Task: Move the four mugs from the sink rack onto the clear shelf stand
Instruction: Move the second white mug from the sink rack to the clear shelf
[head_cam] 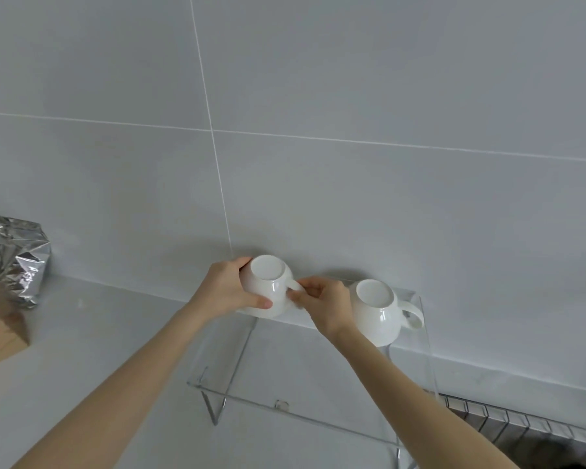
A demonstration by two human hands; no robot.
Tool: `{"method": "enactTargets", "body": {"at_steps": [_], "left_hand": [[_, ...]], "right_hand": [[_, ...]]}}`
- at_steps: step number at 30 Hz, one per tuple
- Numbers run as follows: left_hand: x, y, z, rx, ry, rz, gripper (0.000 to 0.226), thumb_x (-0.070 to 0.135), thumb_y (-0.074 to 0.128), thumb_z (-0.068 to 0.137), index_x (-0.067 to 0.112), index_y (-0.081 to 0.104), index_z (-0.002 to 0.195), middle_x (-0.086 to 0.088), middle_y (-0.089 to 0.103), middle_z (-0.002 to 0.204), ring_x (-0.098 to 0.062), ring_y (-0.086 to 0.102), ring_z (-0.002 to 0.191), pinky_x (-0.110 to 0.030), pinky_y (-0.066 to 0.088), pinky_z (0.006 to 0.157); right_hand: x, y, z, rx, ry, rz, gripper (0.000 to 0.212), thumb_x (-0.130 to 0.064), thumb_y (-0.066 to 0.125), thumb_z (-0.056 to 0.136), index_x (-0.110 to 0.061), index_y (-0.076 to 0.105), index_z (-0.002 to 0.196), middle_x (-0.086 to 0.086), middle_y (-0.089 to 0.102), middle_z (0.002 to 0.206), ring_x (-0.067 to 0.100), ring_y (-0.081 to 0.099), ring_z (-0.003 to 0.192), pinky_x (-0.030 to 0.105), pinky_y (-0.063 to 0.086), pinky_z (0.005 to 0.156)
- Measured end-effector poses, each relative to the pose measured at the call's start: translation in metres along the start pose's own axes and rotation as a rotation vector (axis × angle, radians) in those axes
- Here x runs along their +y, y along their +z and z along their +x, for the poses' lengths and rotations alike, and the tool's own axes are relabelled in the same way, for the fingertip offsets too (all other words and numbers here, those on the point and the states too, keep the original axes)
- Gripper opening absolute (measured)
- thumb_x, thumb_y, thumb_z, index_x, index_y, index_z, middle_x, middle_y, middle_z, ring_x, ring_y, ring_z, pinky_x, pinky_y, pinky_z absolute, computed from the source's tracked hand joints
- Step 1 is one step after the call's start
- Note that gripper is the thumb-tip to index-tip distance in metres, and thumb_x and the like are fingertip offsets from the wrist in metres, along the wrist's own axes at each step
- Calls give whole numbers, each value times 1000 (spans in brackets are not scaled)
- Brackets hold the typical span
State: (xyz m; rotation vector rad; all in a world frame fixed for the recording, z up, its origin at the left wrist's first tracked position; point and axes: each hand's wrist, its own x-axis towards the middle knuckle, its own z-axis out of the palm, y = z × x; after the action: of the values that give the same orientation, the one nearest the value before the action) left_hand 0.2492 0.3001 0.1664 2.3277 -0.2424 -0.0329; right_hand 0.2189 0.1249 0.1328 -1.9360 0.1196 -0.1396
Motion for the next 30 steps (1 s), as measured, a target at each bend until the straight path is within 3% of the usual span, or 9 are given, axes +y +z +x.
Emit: {"method": "enactTargets", "body": {"at_steps": [8,12,14,16,18,20,23,27,30], "left_hand": [[-6,8,1,-13,-23,23,74,19,87,49,18,58,116,2,65,103,-17,60,97,-26,46,84],[-6,10,-1,-20,-31,18,79,30,83,42,20,58,116,3,64,103,-16,59,96,-25,44,83],[-7,11,-3,-41,-36,10,74,24,86,49,20,56,117,3,63,104,-16,58,97,-24,43,83],[-3,11,-5,-67,-34,55,67,18,83,58,18,53,119,2,61,106,-19,57,102,-24,40,82],[6,14,-7,-80,-18,154,76,17,79,63,10,42,129,-8,54,127,-26,49,122,-27,39,91],[24,20,-14,-88,15,264,94,20,76,68,3,19,141,-12,27,151,-26,27,140,-30,27,108],[61,39,-35,-85,171,301,95,25,72,72,6,12,143,-10,13,156,-20,15,144,-27,17,113],[117,76,-72,-134,387,248,81,27,67,77,14,20,142,-3,23,154,-17,25,140,-25,22,110],[149,113,-102,-204,561,246,69,26,62,81,16,27,140,-3,30,151,-17,30,138,-25,24,109]], "right_hand": [[2,3,0,-9,-2,-48,13,-19,68,77,-11,71,87,-2,67,76,9,58,69,12,42,60],[3,2,-2,-12,-3,-37,16,-20,65,79,-12,70,91,1,70,83,11,60,77,11,42,61],[1,1,-4,-54,-21,-71,21,-21,62,82,-12,67,100,5,71,96,15,62,87,15,43,67],[-2,-2,-9,-131,-57,-170,30,-20,55,87,-12,58,115,9,66,113,23,58,105,23,43,82],[-7,-11,-19,-212,-93,-261,46,-18,52,89,-13,38,133,11,54,132,26,48,123,28,37,96],[-13,-28,-32,-208,-146,-287,55,-17,51,90,-16,27,140,11,45,141,25,40,130,30,32,104],[-19,-65,-53,-113,-212,-223,50,-16,52,90,-17,33,136,8,48,138,20,43,128,29,33,106],[-21,-122,-90,26,-223,-85,38,-11,52,89,-15,47,126,8,61,121,15,55,113,26,43,100],[-5,-163,-123,172,-183,-7,31,-8,52,88,-14,54,118,4,64,108,13,60,103,11,47,87]]}}
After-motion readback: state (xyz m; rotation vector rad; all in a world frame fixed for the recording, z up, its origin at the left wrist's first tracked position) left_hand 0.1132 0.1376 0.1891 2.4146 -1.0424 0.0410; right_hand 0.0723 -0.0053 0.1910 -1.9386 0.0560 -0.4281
